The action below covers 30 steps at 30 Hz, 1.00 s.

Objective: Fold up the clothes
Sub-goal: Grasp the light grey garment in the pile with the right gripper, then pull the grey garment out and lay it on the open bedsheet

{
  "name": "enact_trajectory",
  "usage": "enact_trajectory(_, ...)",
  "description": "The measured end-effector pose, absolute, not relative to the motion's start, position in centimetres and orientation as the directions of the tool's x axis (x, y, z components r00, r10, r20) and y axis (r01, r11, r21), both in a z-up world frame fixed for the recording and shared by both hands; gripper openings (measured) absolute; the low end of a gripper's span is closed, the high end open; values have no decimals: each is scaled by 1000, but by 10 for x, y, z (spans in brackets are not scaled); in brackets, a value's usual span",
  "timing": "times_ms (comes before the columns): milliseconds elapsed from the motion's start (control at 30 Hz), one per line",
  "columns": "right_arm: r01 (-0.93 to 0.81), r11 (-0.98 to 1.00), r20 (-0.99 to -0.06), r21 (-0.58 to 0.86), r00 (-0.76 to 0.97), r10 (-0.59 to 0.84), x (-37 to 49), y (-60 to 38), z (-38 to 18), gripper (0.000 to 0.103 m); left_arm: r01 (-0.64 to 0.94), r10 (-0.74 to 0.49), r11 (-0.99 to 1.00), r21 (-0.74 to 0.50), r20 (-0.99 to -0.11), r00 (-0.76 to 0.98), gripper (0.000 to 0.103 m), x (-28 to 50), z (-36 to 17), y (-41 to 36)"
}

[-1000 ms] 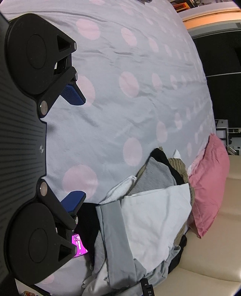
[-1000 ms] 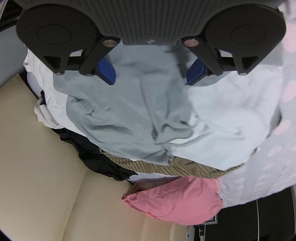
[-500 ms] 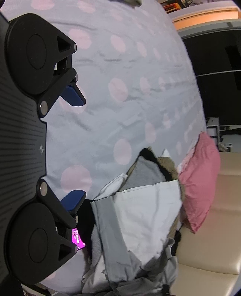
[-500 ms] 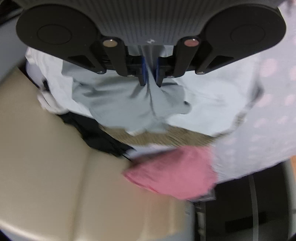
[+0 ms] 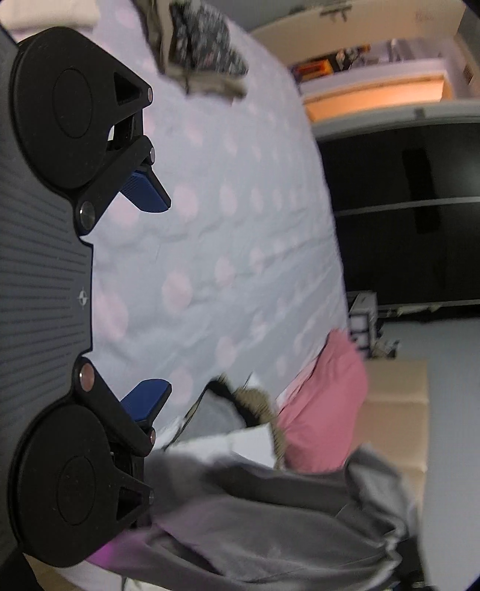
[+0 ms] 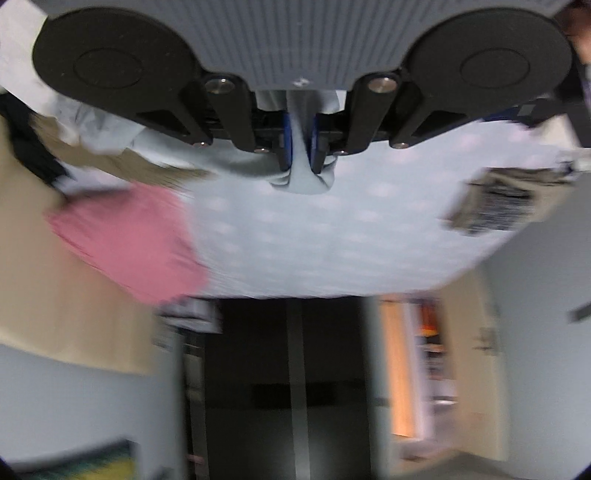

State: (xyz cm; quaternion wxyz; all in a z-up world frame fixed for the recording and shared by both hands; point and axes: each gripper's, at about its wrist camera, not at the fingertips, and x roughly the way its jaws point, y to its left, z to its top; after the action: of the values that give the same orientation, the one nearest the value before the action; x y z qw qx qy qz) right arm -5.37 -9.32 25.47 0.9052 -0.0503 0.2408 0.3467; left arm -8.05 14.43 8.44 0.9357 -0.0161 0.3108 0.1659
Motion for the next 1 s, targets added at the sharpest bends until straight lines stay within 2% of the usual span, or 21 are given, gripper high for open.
enact_trajectory(167, -811, 570, -386, 134, 487, 784, -100, -37, 299, 11, -408, 377, 911, 67, -540, 753, 99, -120, 119, 178)
enact_trajectory(300, -850, 505, -372, 150, 424, 826, -115, -16, 303, 11, -464, 447, 879, 110, -531, 720, 99, -140, 131, 196)
enact_trajectory(367, -851, 496, -394, 175, 401, 827, -112, -12, 292, 10, -477, 476, 866, 150, -541, 693, 99, -144, 130, 203)
enact_trajectory(433, -833, 519, -416, 192, 409, 812, -103, -15, 272, 1, -484, 499, 854, 189, -560, 662, 99, -146, 125, 210)
enact_trajectory(533, -789, 578, -476, 211, 433, 765, -85, -25, 237, 0, -462, 490, 859, 222, -620, 613, 99, -142, 107, 221)
enact_trajectory(733, -683, 678, -675, 270, 368, 639, -43, -34, 132, 1, -395, 432, 889, 232, -712, 553, 99, -128, 62, 236)
enact_trajectory(933, -709, 631, -760, 314, 210, 615, -44, 12, 65, 11, -339, 378, 914, 222, -768, 518, 99, -133, 26, 251)
enact_trajectory(967, -719, 617, -765, 321, 187, 616, -46, 20, 61, 20, -336, 375, 915, 223, -778, 505, 98, -133, 20, 256)
enact_trajectory(1000, -727, 603, -766, 327, 170, 620, -49, 28, 57, 37, -334, 371, 916, 223, -788, 491, 97, -133, 13, 261)
